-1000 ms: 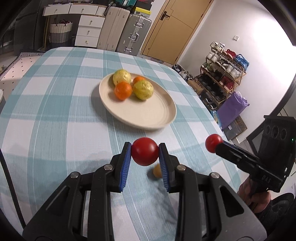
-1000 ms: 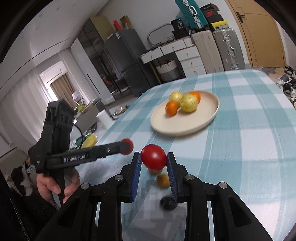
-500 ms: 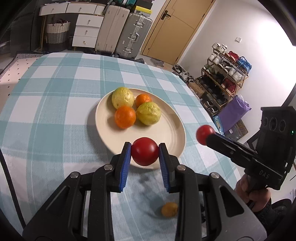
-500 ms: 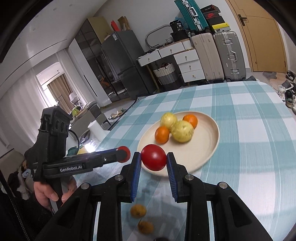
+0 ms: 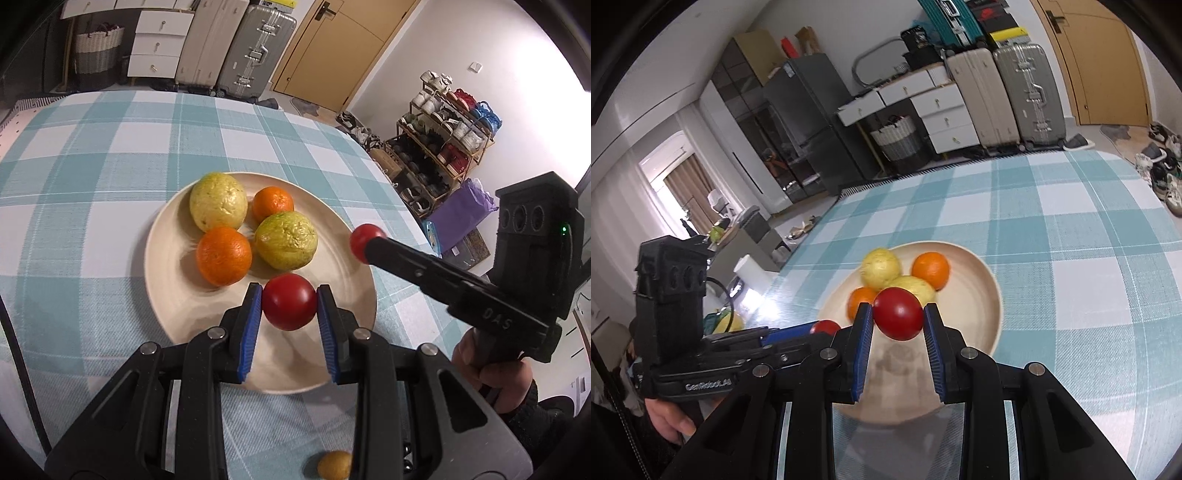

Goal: Organize fruits
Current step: 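Carry both tomatoes over the cream plate and open both tools, then withdraw both tools from the plate toward the plums and brown fruits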

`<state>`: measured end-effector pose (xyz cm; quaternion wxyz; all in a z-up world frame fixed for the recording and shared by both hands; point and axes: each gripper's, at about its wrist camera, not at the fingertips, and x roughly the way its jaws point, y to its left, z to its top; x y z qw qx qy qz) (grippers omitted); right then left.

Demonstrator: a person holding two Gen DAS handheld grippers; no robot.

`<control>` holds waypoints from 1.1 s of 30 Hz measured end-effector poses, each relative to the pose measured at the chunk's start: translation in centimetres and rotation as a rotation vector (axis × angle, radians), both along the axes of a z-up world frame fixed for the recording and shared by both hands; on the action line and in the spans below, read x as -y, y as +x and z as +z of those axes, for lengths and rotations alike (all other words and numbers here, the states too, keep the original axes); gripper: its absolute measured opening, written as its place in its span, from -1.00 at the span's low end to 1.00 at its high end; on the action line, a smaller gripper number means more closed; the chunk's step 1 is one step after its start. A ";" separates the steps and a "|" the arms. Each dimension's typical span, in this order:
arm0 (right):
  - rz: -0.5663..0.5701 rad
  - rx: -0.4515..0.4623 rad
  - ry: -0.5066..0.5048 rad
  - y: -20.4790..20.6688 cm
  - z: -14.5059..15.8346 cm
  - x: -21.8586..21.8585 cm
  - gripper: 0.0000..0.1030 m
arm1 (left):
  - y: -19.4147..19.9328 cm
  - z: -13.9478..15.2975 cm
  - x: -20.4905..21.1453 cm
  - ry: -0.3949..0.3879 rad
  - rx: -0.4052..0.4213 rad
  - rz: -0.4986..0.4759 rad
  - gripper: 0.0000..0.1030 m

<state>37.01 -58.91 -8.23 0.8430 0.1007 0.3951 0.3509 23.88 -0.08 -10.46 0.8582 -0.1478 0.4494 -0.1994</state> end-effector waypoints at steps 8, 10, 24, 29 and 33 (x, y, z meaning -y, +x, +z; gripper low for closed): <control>-0.039 -0.041 -0.019 2.4 -1.8 0.3 -0.44 | 1.6 -1.5 1.2 0.006 -0.028 -0.021 -0.48; -0.046 -0.042 -0.025 2.9 -2.0 0.2 -0.44 | 1.8 -1.8 1.3 0.007 -0.034 -0.021 -0.48; -0.058 -0.070 -0.048 5.8 -3.5 -1.1 -0.38 | 2.8 -2.3 1.2 0.015 -0.028 -0.002 -0.48; -0.058 -0.046 -0.037 5.6 -3.2 -1.1 0.02 | 2.3 -1.8 1.0 0.014 -0.017 0.003 -0.48; -0.072 -0.027 -0.026 5.1 -2.4 -0.4 0.02 | 1.6 -1.0 0.6 0.018 -0.001 0.017 -0.48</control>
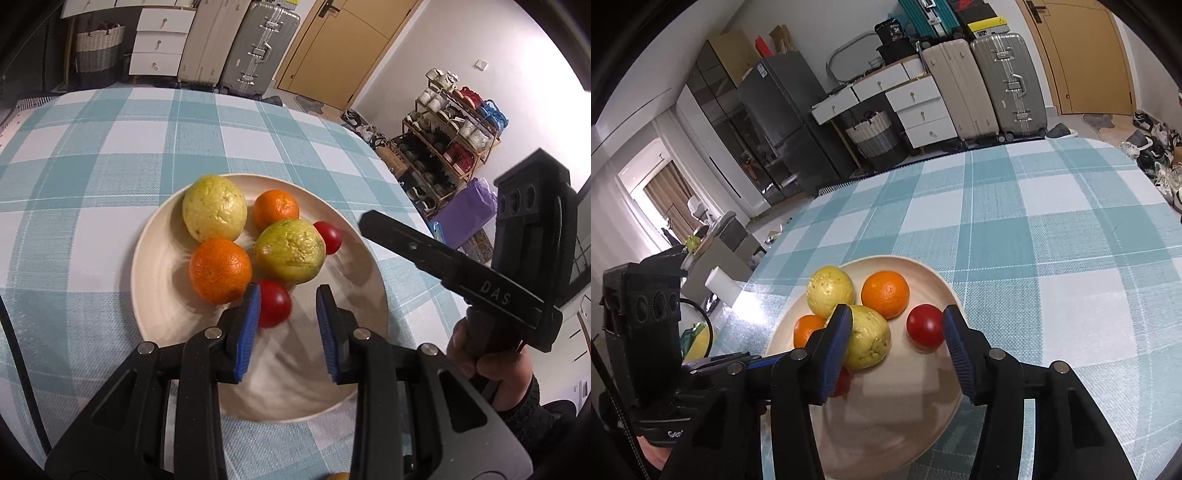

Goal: Organize fruits
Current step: 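Withdraw both tools from the plate toward the plums and brown fruits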

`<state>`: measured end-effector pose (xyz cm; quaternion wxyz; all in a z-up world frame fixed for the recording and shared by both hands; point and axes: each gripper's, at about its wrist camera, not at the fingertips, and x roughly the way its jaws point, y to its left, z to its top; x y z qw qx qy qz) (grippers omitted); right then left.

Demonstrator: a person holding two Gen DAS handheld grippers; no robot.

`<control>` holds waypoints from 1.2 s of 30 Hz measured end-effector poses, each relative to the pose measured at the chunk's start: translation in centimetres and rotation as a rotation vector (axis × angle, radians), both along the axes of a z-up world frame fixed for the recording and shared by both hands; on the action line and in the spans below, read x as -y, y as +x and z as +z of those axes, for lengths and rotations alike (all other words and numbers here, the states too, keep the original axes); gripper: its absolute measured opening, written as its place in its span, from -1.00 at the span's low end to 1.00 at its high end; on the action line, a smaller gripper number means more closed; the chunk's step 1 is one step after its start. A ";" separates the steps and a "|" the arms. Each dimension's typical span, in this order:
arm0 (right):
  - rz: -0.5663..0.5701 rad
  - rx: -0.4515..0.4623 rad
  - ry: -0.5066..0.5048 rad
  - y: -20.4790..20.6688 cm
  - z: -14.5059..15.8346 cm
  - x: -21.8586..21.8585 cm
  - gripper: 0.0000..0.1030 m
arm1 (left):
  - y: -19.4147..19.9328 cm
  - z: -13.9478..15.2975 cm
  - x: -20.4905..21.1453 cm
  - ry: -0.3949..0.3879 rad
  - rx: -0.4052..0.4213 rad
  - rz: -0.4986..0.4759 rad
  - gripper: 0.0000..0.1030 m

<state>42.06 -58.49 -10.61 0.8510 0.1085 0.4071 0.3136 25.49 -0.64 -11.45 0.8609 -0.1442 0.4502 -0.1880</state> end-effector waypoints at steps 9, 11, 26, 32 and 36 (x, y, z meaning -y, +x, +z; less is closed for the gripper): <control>-0.036 0.028 0.010 -2.2 1.5 1.9 0.15 | -2.8 1.8 -0.3 0.025 0.038 0.014 -0.46; -0.037 0.030 0.011 -2.8 1.8 2.2 0.18 | -3.6 2.2 -0.3 0.033 0.046 0.018 -0.38; -0.035 0.119 0.001 -9.1 4.6 3.1 0.69 | -9.7 4.6 -0.2 0.110 0.118 0.064 0.21; -0.036 0.147 -0.005 -11.5 5.5 3.4 0.76 | -12.2 5.5 -0.3 0.123 0.144 0.089 0.51; -0.040 0.159 -0.005 -13.0 5.9 3.7 0.83 | -13.6 5.9 -0.6 0.138 0.147 0.110 0.60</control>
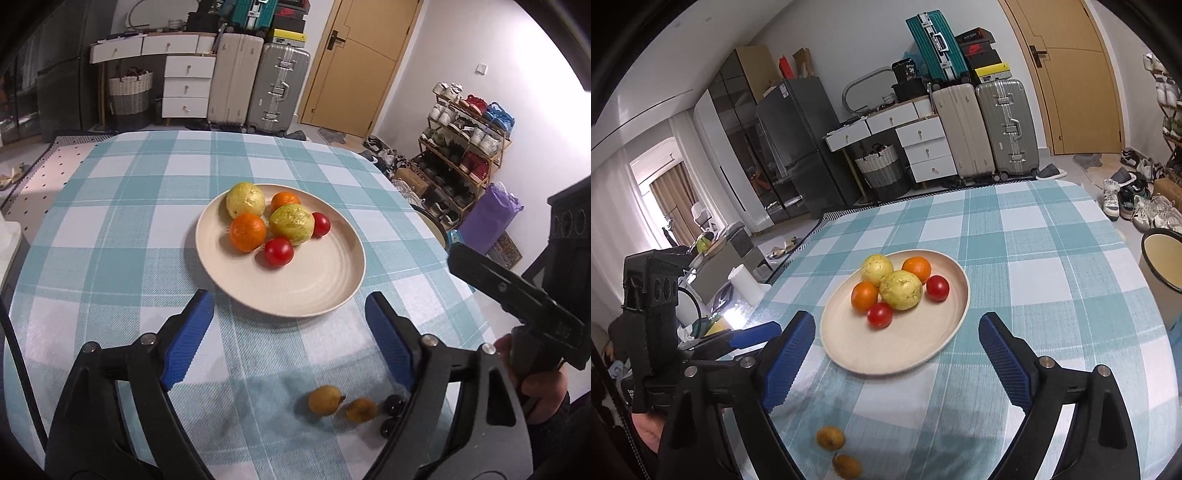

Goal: Organize fruits
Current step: 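Withdraw both tools from the plate toward the plums and brown fruits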

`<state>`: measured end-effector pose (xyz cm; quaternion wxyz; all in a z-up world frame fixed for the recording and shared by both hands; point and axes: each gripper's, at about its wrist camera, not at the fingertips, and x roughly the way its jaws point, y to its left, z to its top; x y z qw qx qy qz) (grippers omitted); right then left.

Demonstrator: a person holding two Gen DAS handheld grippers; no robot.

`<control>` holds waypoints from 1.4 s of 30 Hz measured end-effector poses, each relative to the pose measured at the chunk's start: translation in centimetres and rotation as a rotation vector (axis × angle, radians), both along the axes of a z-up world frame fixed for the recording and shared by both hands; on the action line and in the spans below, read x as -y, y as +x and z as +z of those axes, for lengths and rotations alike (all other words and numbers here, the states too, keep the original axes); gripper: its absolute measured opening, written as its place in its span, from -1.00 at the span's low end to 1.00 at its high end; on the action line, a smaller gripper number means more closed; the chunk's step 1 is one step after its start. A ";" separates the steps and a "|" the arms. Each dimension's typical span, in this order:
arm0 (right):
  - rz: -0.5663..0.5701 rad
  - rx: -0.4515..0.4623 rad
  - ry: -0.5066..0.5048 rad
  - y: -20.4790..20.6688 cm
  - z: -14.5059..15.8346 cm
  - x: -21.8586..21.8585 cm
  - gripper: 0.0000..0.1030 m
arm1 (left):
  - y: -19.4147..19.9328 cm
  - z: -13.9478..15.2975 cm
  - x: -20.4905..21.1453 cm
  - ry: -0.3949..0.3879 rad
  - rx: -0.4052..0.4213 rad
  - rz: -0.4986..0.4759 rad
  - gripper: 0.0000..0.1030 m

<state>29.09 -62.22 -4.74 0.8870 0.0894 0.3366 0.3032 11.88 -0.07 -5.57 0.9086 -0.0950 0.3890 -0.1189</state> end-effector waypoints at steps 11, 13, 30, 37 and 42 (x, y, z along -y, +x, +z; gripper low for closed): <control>0.013 0.023 -0.021 -4.4 0.3 0.8 0.86 | -3.9 0.1 0.3 0.033 0.017 0.049 0.98; 0.013 0.019 -0.028 -5.0 0.1 1.0 0.86 | -4.7 0.0 0.3 0.036 0.016 0.054 0.98; 0.035 -0.063 -0.047 -9.4 -3.4 2.3 0.86 | -8.4 -2.6 0.2 0.020 -0.043 0.049 0.98; 0.040 -0.133 -0.032 -9.8 -5.5 2.4 0.84 | -9.1 -3.7 0.6 0.019 -0.066 0.031 0.97; 0.050 -0.190 -0.020 -9.6 -7.0 2.3 0.63 | -9.5 -4.2 1.1 0.021 -0.075 0.011 0.98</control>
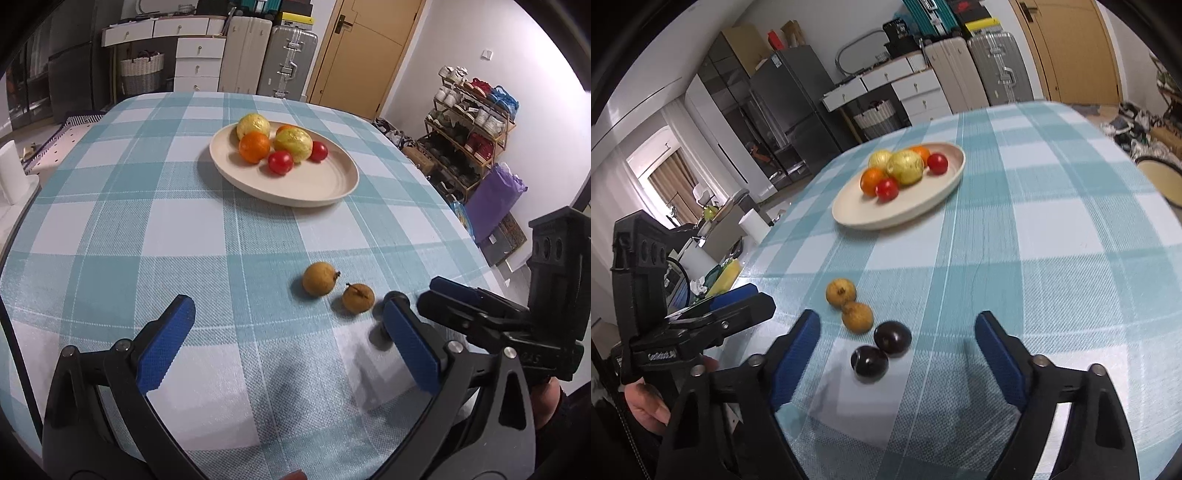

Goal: Organize fruits
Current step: 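Withdraw both tools from the plate toward the plums and brown fruits, then grasp a dark plum with the right tool while the left tool grasps another plum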

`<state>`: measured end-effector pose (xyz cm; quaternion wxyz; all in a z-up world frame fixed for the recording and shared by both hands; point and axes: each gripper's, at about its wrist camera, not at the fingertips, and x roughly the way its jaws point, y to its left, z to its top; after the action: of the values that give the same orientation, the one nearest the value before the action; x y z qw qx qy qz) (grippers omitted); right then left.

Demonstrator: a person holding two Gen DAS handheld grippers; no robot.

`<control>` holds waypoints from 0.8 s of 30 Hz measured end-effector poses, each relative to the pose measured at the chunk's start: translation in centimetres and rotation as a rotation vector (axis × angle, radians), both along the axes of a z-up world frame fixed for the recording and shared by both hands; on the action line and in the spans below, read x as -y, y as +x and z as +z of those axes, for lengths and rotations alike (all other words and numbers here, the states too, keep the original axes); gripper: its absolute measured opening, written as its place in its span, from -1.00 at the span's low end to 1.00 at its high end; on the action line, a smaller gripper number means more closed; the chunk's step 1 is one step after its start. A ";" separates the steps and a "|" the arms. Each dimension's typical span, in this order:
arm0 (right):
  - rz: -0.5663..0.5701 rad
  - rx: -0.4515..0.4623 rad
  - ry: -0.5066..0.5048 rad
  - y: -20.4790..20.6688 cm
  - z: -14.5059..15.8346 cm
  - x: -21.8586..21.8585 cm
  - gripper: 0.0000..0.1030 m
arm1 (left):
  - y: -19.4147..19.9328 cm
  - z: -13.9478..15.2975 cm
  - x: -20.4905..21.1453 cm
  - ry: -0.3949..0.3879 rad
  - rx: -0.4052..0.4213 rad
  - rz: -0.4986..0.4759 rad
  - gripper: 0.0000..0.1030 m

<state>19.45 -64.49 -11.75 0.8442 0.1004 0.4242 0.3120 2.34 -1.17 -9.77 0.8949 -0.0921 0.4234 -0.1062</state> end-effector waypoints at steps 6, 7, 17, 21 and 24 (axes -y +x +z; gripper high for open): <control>0.012 -0.018 0.007 0.0 -0.7 -0.5 0.43 | 0.0 -0.7 0.2 -0.005 -0.016 -0.007 0.97; 0.014 -0.020 0.007 0.0 -0.7 -0.5 0.40 | 0.0 -0.8 0.2 -0.005 -0.019 -0.008 0.97; -0.002 -0.030 -0.016 0.4 -1.3 -0.8 -0.03 | -0.2 -1.6 0.9 -0.016 -0.040 -0.039 0.97; 0.009 -0.036 -0.027 0.4 -1.6 -1.1 -0.15 | -0.1 -1.9 1.2 -0.027 -0.045 -0.056 0.97; 0.006 -0.024 -0.052 0.3 -1.8 -1.3 -0.23 | -0.2 -2.0 1.2 -0.038 -0.045 -0.070 0.97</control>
<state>19.73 -63.19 -13.56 0.8405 0.0809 0.4424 0.3023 2.19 -2.39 -11.80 0.8789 -0.0967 0.4445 -0.1432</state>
